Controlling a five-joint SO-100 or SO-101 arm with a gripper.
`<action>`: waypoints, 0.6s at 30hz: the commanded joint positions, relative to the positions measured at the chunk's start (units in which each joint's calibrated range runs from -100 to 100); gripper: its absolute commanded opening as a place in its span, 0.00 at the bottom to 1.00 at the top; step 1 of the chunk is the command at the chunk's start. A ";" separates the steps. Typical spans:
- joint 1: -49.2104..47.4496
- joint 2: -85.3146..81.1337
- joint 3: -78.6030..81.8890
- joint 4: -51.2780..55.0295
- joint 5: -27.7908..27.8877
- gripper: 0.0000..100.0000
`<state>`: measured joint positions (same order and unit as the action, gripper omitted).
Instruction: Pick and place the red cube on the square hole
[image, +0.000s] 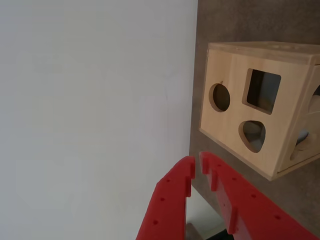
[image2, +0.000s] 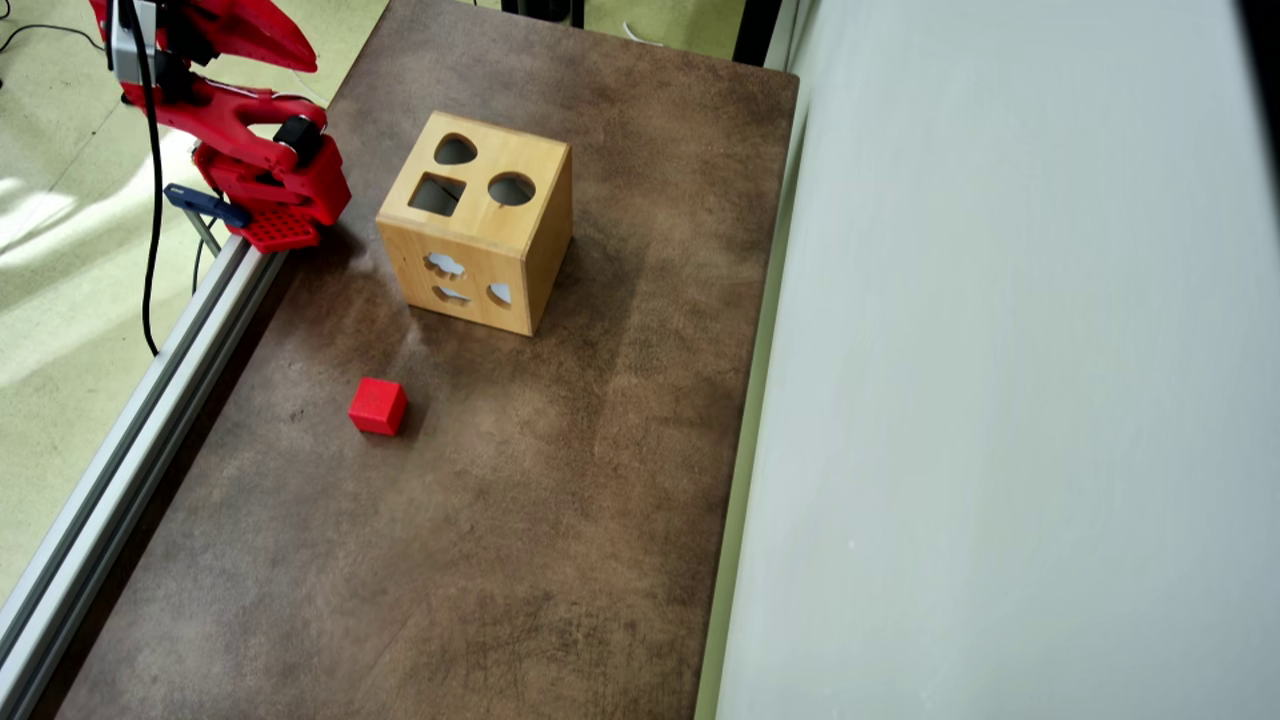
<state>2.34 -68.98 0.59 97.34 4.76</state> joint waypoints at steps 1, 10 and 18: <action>2.72 6.35 -4.88 0.65 0.44 0.03; 13.64 13.65 -4.79 0.65 0.54 0.03; 27.98 22.66 -4.97 0.65 1.76 0.03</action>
<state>25.55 -49.92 -2.84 97.34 5.01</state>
